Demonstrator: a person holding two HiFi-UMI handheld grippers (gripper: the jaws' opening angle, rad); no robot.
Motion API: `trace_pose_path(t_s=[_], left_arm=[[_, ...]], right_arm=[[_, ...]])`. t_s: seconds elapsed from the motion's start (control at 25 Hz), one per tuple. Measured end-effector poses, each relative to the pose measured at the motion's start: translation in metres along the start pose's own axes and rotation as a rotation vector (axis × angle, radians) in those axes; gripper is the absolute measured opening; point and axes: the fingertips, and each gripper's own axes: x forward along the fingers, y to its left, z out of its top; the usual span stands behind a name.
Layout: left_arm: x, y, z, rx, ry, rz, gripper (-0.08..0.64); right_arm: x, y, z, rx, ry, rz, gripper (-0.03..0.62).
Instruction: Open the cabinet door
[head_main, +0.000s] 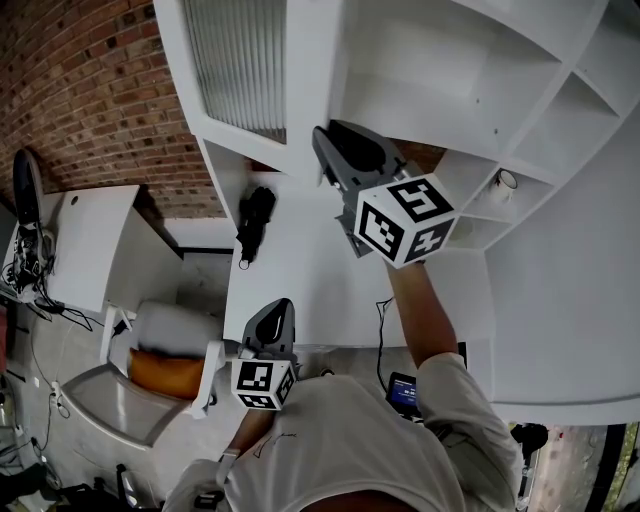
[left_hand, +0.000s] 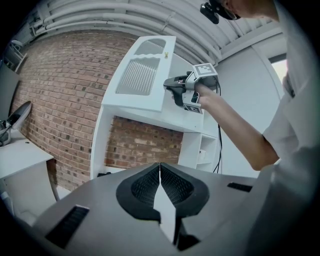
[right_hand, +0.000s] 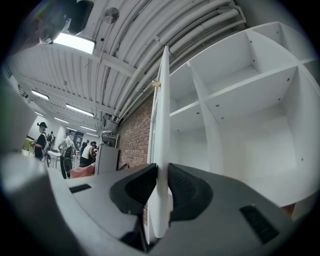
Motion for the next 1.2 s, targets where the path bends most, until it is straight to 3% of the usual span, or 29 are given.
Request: trace_pose_path(t_s=[1.2], left_arm=[[-0.004,0.003,0.002,-0.005,0.000,0.013,0.017]], right_arm=[[-0.009,0.044,0.003,-0.003,-0.010,0.138,0.069]])
